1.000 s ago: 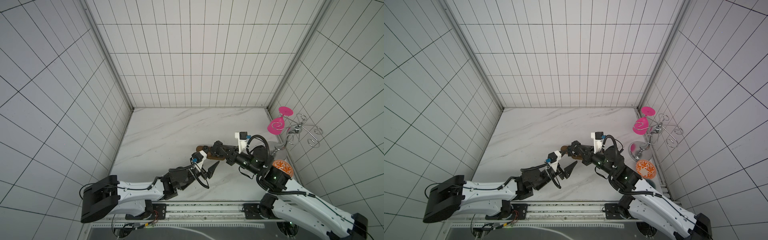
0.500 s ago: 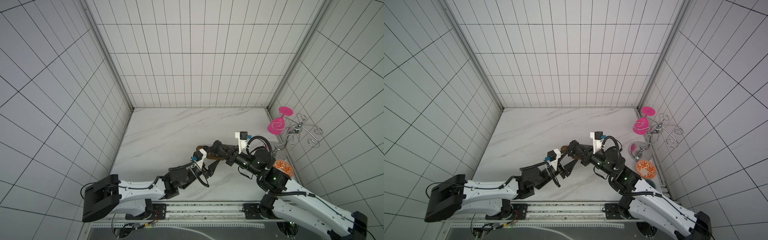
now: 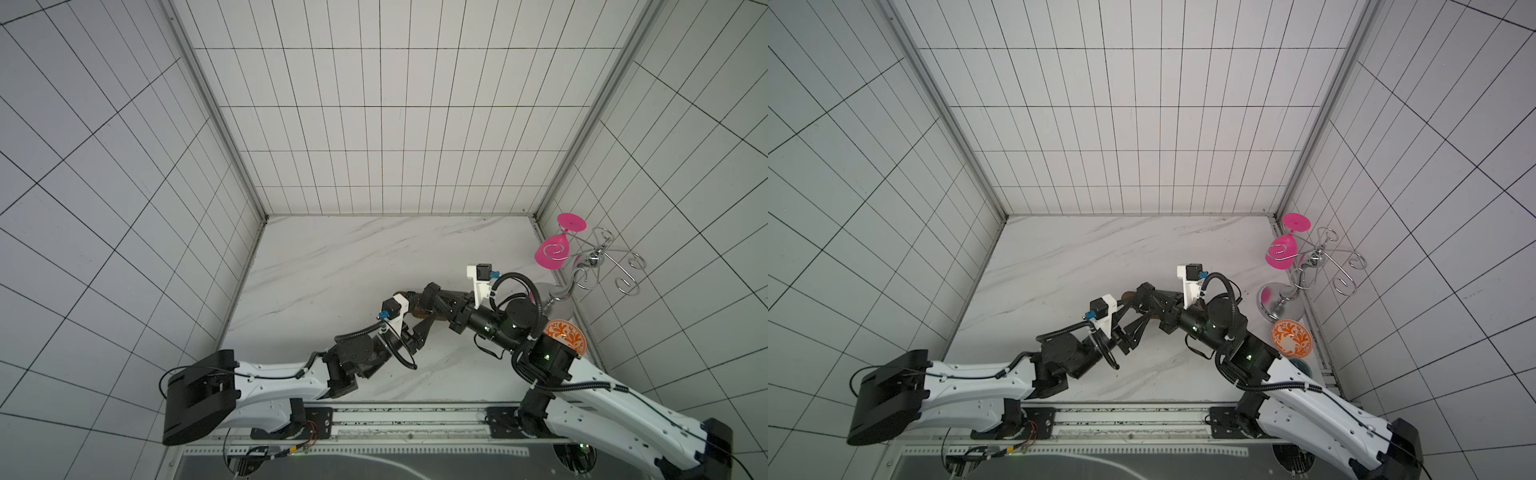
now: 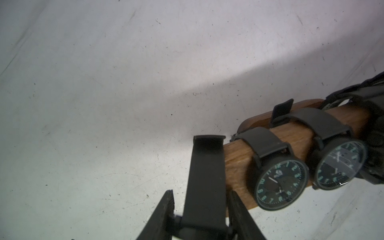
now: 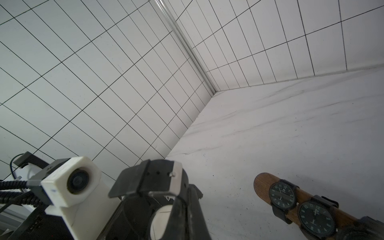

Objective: Place watch on stand
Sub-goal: Place the watch on the stand.

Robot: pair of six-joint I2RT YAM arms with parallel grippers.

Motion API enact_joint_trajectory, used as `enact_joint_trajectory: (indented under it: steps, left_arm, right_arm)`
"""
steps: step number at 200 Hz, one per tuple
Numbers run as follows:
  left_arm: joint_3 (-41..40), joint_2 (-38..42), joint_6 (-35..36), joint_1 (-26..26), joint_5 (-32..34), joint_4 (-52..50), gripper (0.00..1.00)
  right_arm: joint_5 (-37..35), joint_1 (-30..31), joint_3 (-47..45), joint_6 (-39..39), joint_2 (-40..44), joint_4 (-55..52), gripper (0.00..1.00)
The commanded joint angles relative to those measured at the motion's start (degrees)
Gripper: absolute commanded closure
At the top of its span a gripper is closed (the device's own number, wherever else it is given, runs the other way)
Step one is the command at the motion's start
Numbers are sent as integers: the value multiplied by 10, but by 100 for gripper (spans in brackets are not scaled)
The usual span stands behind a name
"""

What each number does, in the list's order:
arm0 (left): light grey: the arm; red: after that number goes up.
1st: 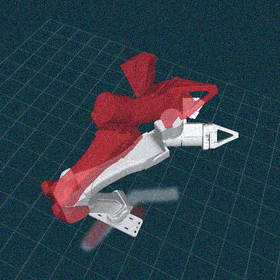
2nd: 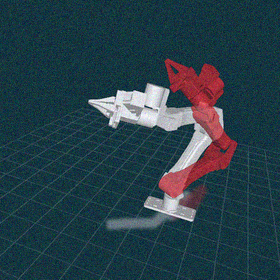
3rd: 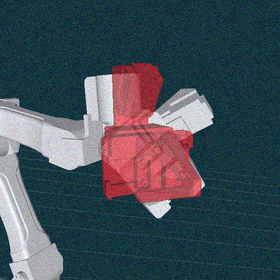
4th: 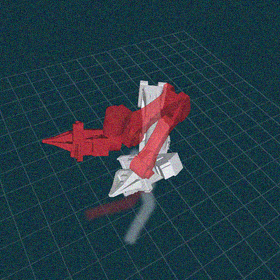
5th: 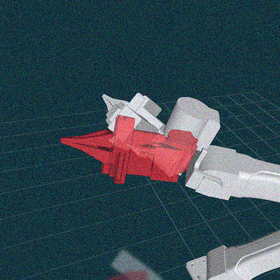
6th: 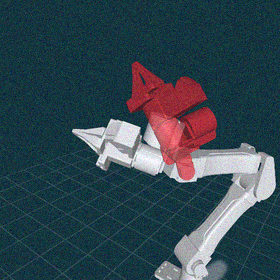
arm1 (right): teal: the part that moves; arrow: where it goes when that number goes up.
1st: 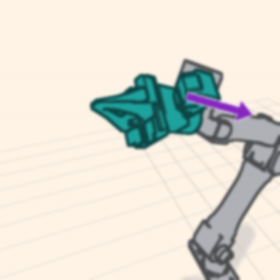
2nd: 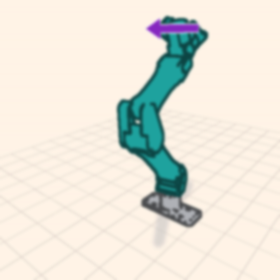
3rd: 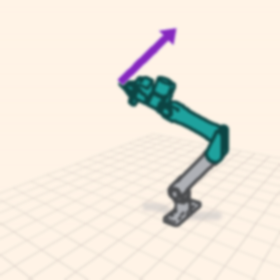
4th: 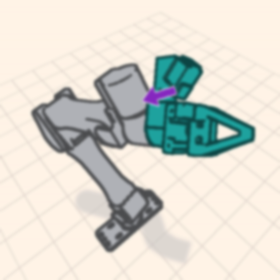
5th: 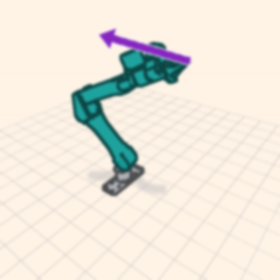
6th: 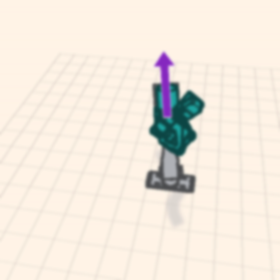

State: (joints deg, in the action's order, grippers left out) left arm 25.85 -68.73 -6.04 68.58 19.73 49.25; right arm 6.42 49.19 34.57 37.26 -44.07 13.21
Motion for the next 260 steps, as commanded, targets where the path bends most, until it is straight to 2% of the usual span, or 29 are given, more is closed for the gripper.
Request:
enact_joint_trajectory:
  steps: [1,77,119,177,204,260]
  left_arm:
    - [19,4,-3,1,8,10,40]
    - [23,1,-5,1,9,5,40]
    - [25,-1,-2,1,-1,2,47]
    - [28,-1,2,1,1,-7,51]
    - [28,1,5,1,0,-9,57]
    - [35,18,9,2,10,-38,64]
  right_arm:
    - [-8,6,22,-1,0,26,100]
    - [-11,13,22,-2,-1,28,100]
    - [-9,18,20,-2,-2,35,100]
    - [-17,21,21,-4,-1,34,100]
    - [-19,22,21,-3,-1,32,100]
    - [-75,22,30,-8,1,-25,100]
